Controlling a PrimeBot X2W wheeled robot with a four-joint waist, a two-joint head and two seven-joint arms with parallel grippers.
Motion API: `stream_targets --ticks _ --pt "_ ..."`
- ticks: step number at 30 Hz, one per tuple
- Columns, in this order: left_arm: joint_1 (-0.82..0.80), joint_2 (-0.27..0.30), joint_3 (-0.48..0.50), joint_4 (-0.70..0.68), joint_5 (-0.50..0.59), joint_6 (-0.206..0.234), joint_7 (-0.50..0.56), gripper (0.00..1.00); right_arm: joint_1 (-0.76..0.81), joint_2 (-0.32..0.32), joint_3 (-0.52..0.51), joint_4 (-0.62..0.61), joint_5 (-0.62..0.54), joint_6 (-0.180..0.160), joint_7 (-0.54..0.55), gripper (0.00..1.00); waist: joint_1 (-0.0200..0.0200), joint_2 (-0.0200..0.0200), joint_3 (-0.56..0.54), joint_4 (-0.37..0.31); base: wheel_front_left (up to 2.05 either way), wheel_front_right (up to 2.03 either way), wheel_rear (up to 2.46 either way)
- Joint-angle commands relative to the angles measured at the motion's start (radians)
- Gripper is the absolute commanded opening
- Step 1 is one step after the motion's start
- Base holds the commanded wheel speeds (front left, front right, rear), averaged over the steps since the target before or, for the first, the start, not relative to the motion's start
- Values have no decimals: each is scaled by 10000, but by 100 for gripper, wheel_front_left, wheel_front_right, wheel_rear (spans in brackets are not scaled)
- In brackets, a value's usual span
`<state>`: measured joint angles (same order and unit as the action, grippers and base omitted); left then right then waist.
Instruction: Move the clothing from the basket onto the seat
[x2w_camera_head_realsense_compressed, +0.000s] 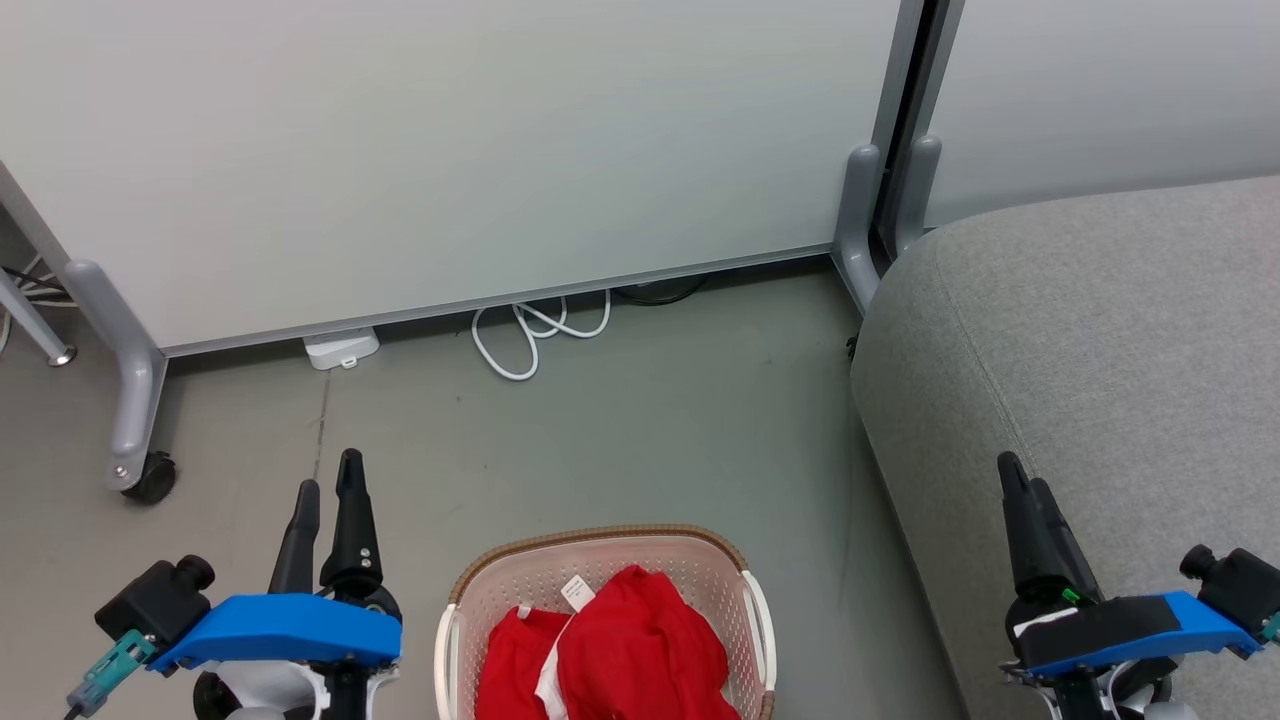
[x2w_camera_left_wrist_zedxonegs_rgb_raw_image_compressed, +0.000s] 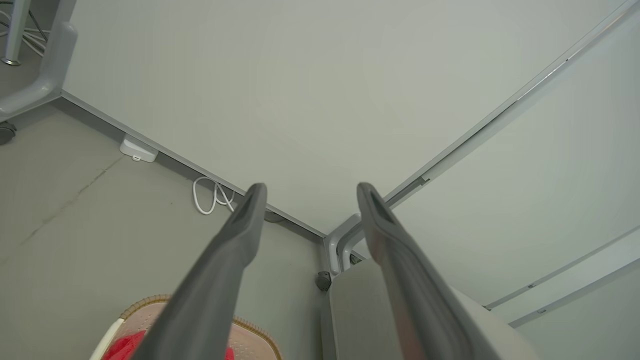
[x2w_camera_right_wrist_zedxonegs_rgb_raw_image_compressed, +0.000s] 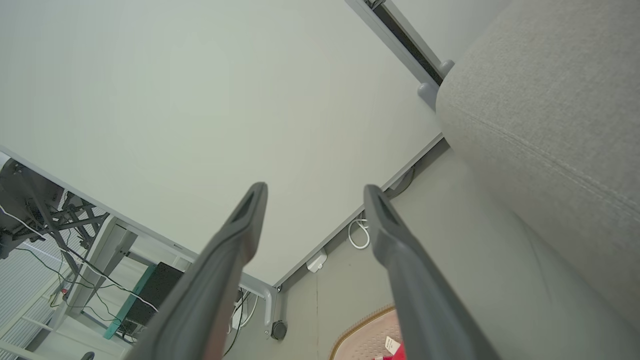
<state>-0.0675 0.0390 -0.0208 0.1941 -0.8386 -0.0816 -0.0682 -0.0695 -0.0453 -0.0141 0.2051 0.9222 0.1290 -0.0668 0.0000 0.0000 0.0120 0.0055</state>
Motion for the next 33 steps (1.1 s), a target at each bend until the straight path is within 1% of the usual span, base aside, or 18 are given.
stream_targets --ticks 1,16,33 --pt "-278 81 -98 -167 379 44 -107 100 -240 -53 26 -176 -392 13 -114 100 0 0 7 2 0 0 0" --pt "-332 118 -478 -234 2369 128 -569 100 -254 -58 275 -258 -2246 16 -580 100 0 0 35 32 0 0 0" --pt "-370 135 -807 -228 4225 193 -1024 100 -264 -63 479 -287 -4004 19 -1036 100 0 0 82 74 0 0 0"
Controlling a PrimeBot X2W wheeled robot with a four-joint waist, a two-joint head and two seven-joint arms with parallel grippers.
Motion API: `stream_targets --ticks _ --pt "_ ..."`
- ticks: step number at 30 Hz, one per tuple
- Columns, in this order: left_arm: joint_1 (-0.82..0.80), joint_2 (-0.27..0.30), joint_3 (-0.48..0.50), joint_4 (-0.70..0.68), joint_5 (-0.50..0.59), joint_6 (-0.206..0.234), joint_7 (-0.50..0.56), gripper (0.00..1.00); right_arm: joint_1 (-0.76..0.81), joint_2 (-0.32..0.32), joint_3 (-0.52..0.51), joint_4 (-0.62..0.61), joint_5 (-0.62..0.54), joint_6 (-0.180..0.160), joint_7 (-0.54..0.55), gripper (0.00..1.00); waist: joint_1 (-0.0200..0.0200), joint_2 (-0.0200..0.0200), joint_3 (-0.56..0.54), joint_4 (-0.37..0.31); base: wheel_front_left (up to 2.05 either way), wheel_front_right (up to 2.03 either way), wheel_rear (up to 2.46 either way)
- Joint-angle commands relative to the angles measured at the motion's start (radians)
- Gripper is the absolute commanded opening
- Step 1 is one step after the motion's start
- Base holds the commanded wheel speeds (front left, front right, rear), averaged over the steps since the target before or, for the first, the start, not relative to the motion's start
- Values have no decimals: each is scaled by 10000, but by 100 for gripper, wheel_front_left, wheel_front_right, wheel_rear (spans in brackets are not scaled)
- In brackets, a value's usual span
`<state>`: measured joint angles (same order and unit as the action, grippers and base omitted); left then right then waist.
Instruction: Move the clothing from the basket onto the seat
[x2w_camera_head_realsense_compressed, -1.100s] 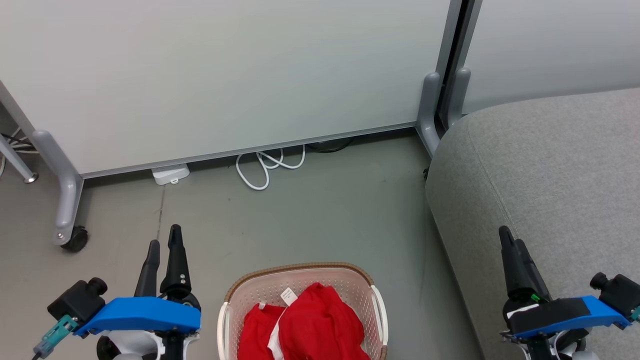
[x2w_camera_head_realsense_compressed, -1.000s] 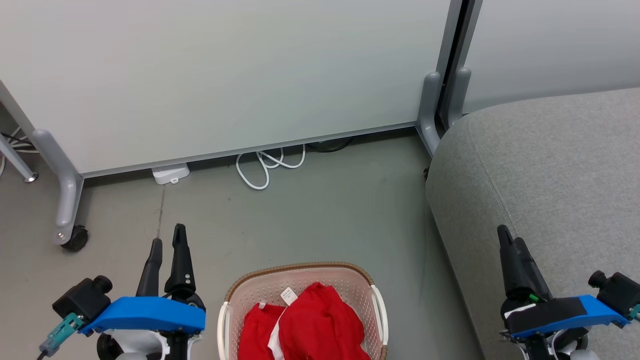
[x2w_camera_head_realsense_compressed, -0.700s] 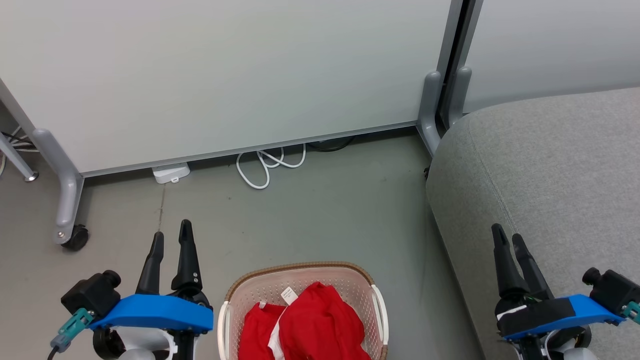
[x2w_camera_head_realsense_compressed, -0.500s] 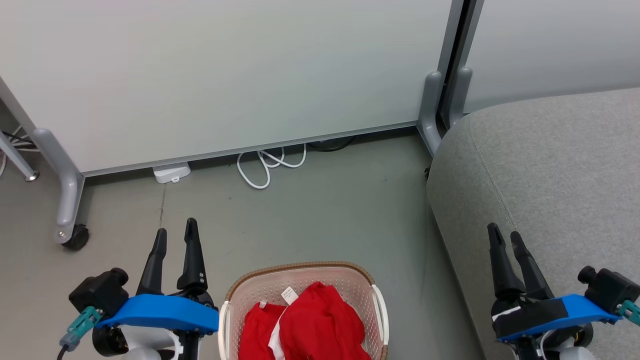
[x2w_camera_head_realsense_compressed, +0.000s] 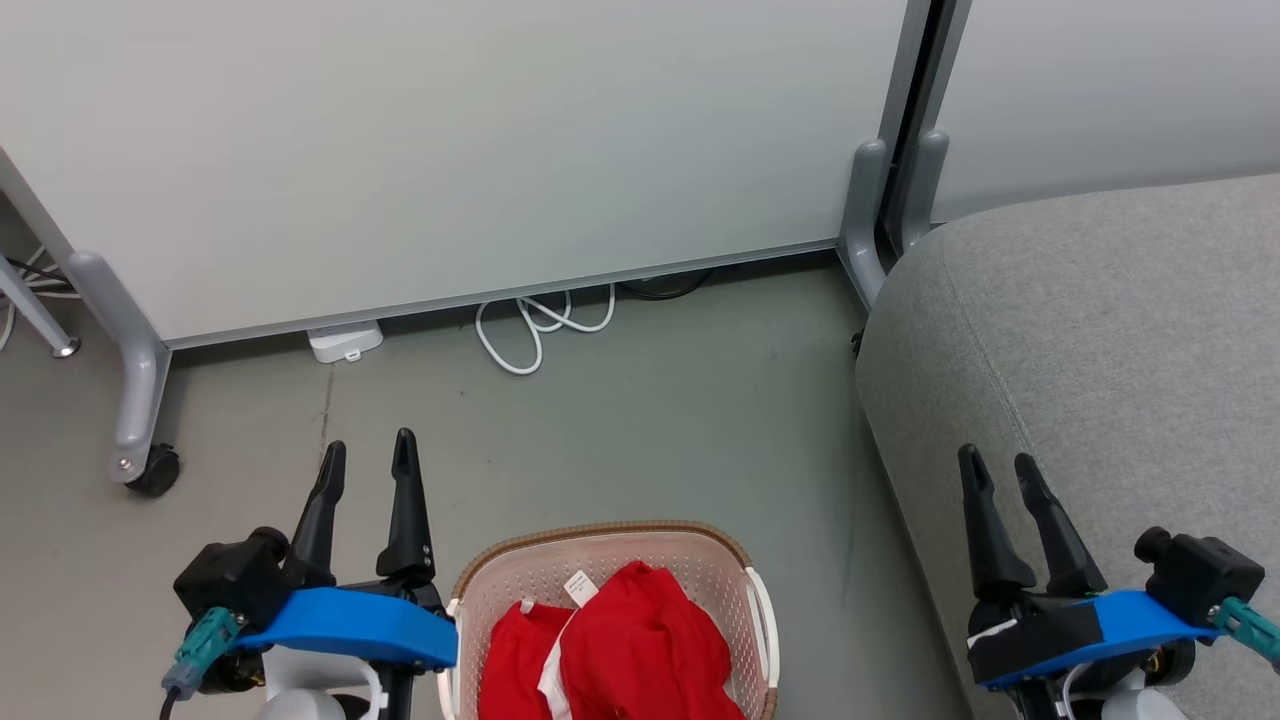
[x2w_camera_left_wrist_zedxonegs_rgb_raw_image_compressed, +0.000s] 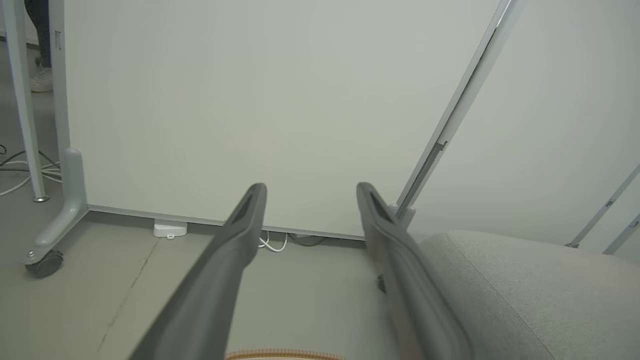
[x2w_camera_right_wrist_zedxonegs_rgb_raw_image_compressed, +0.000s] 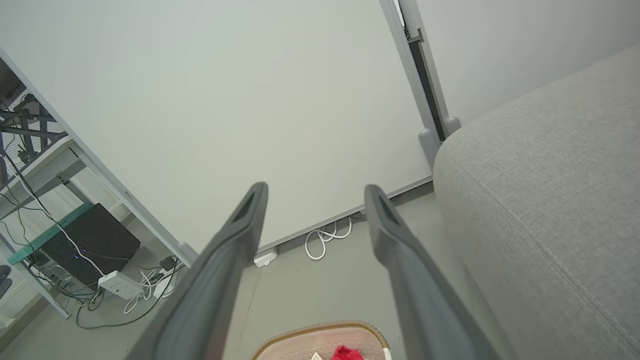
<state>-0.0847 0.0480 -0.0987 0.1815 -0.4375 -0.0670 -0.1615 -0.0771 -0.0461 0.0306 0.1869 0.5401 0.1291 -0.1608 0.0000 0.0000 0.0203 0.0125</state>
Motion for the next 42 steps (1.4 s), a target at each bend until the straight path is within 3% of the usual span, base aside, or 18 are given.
stream_targets --ticks 1,28,42 --pt "-199 46 -46 -98 312 55 -117 100 -189 -56 43 -107 -282 18 -122 100 0 0 0 6 0 0 0" --pt "-252 35 -345 346 2576 111 -722 100 -221 -62 210 87 -2683 23 -731 100 0 0 11 59 0 0 0" --pt "-211 36 -426 665 3028 -89 -963 100 -158 -64 218 302 -3605 17 -975 100 0 0 14 63 0 0 0"
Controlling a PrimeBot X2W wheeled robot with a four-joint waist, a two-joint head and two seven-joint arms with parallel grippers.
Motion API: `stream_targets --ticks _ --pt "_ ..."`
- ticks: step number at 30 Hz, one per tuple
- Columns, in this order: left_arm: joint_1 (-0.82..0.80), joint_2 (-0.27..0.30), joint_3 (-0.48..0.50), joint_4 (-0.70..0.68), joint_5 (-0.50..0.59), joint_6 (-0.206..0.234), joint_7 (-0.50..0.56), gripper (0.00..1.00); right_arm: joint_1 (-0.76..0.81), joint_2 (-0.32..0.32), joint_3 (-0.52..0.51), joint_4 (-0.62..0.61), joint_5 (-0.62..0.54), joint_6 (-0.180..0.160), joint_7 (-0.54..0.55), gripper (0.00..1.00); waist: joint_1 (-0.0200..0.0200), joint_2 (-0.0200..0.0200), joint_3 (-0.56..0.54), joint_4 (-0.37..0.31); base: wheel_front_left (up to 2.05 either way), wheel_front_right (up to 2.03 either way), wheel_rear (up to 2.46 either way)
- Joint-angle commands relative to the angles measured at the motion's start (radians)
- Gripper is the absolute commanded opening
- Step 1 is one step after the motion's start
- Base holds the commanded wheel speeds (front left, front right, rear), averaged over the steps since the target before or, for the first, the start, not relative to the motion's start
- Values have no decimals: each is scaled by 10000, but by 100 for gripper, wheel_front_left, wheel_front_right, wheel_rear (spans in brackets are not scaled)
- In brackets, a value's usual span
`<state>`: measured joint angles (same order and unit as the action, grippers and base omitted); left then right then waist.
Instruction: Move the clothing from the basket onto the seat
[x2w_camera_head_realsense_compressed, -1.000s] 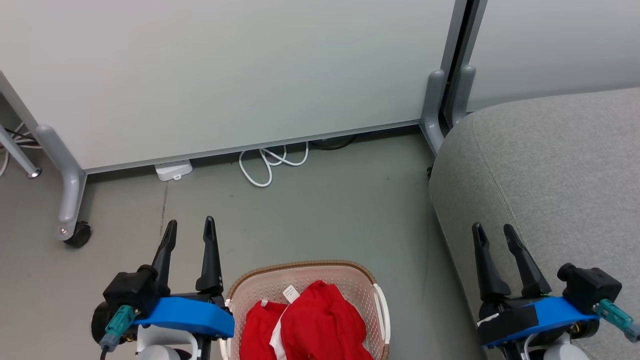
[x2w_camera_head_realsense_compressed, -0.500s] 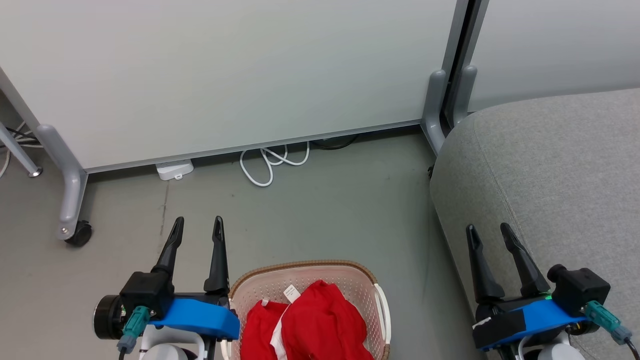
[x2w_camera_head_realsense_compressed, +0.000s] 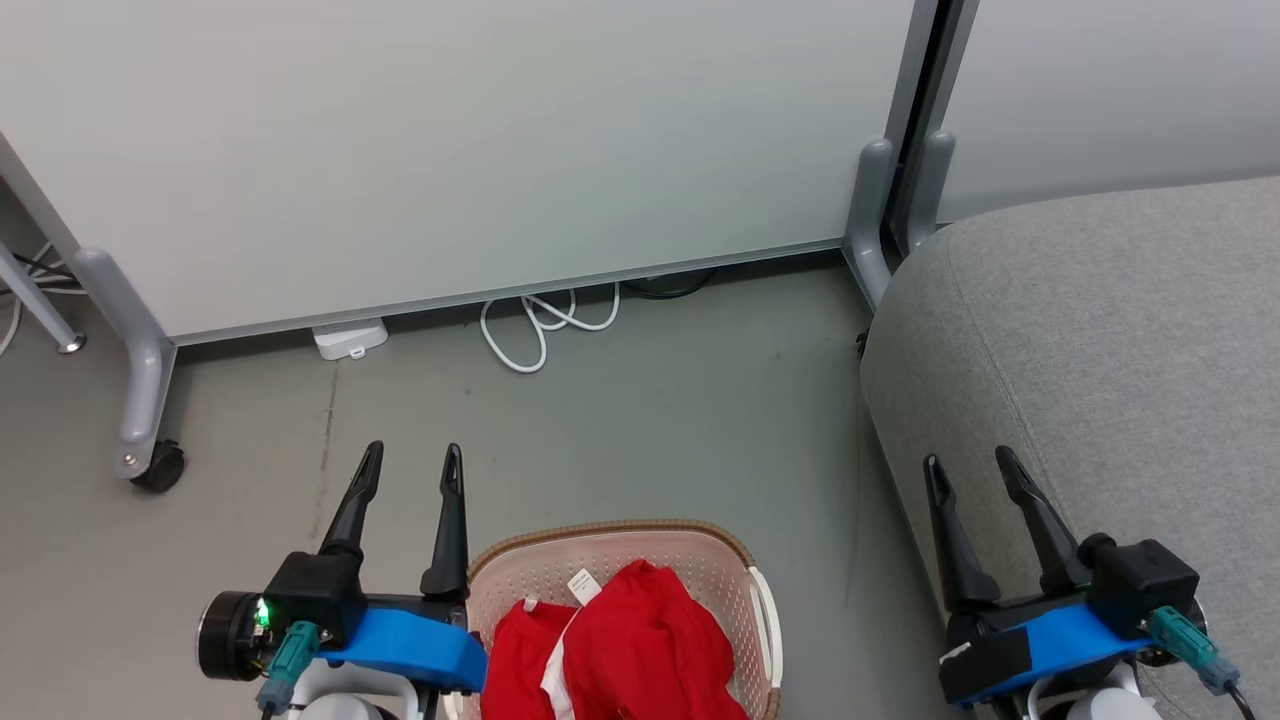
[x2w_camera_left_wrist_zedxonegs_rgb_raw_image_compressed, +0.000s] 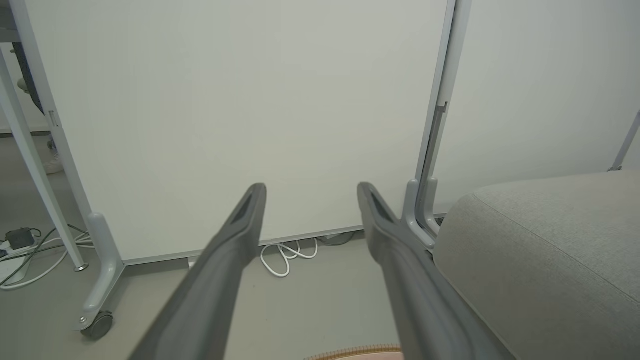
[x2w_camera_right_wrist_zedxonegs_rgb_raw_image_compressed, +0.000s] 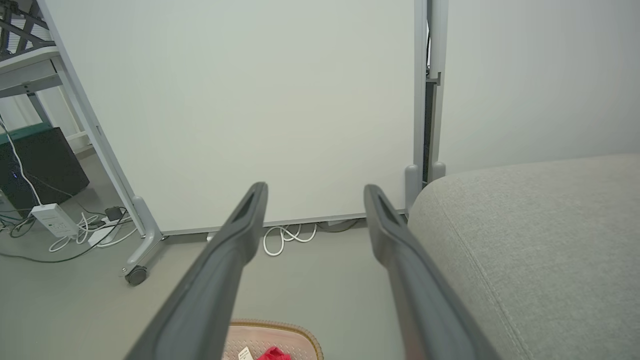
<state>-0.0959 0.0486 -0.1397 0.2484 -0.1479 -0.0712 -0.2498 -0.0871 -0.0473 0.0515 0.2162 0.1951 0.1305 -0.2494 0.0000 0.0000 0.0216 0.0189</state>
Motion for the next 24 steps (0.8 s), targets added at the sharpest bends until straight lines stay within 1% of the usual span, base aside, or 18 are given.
stream_targets --ticks 1,6,12,24 --pt "-109 31 -34 42 172 -64 -109 100 -61 -53 10 20 -210 4 -111 100 0 0 7 1 0 0 0" --pt "-161 33 -67 223 290 -83 -179 100 -96 -53 -8 104 -477 4 -184 100 0 0 27 17 0 0 0" --pt "-190 31 -18 370 33 -153 -171 100 -125 -53 -60 192 -365 4 -178 100 0 0 17 17 0 0 0" --pt "-197 30 7 501 -67 -147 -171 100 -135 -51 -82 294 -281 4 -178 100 0 0 12 -4 0 0 0"
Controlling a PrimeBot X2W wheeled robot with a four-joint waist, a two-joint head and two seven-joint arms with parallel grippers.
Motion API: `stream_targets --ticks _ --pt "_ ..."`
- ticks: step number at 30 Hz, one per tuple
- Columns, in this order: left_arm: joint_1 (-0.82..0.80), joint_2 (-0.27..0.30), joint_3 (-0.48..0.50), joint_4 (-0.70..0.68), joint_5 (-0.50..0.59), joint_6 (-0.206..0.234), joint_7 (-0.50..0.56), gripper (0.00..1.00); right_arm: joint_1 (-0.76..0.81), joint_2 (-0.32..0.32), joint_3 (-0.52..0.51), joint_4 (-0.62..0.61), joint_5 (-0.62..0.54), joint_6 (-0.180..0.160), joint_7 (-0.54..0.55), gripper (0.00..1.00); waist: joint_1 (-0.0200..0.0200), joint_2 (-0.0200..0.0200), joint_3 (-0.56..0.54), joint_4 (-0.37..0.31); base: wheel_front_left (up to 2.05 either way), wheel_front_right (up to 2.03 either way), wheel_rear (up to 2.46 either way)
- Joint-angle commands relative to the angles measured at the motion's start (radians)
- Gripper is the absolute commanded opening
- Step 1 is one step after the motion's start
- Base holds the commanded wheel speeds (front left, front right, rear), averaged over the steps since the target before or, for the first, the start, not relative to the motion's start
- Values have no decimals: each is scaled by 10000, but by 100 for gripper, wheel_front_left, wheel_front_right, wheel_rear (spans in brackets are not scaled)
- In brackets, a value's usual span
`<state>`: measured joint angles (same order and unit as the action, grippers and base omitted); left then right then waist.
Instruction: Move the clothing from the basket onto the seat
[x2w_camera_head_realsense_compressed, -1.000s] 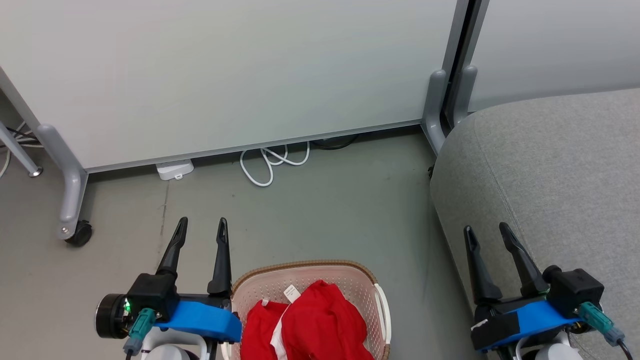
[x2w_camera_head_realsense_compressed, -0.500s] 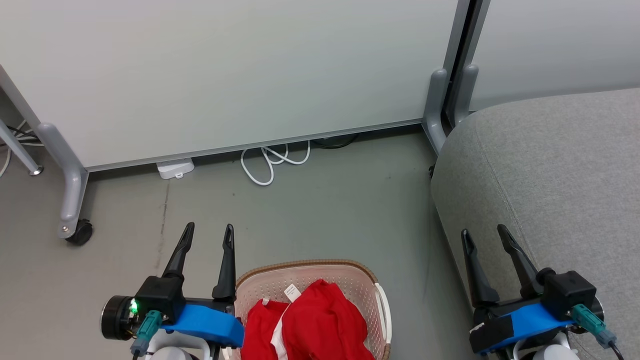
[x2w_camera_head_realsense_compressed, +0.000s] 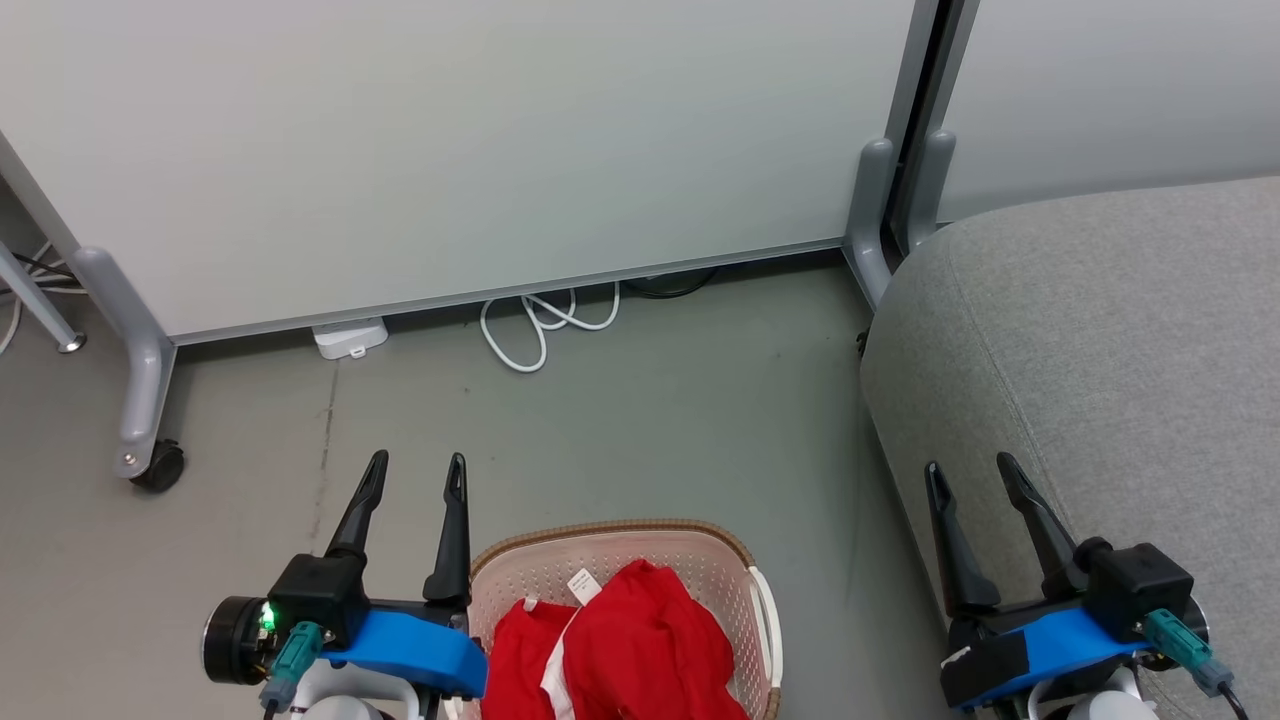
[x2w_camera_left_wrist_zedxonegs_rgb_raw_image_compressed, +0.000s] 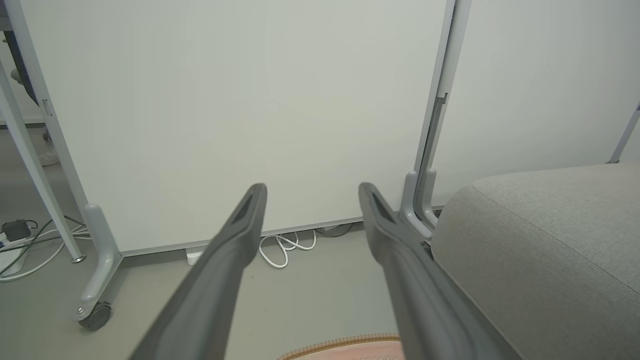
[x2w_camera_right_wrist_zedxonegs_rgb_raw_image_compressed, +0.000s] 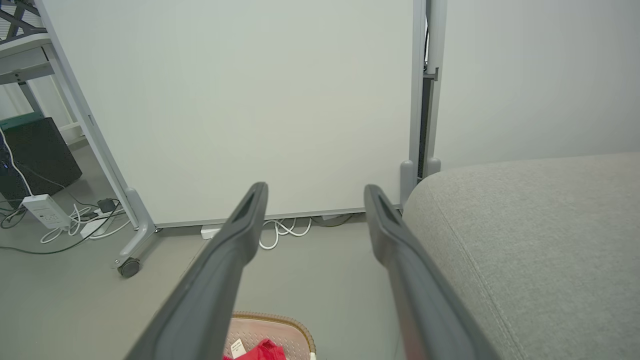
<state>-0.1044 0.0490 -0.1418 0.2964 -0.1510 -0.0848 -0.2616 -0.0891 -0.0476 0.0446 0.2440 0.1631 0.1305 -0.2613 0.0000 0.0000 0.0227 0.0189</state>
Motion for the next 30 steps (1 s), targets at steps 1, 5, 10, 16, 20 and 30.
stream_targets --ticks 1,5,10,16,20,30 --pt "-106 26 25 27 -44 -15 -52 100 -112 -47 -15 14 44 4 -59 100 0 0 1 -7 0 0 0" --pt "-267 24 51 88 -71 -32 -52 100 -161 -47 0 -35 52 4 -58 100 0 0 91 -33 0 0 0" --pt "-689 21 -41 420 -220 -193 -52 100 -328 -48 78 -140 44 4 -58 100 0 0 392 -207 0 0 0" --pt "-1544 46 -439 1321 83 -380 -52 100 -675 -46 167 -268 76 4 -55 100 0 0 1006 -592 0 0 0" --pt "-2231 212 -841 2111 233 -456 -52 100 -1045 -41 229 -391 115 4 -52 100 0 0 1651 -901 0 0 0" --pt "-3765 624 -2296 4533 -420 -453 -52 100 -2056 -38 425 -712 298 3 -52 100 0 0 3331 -1655 0 0 0"
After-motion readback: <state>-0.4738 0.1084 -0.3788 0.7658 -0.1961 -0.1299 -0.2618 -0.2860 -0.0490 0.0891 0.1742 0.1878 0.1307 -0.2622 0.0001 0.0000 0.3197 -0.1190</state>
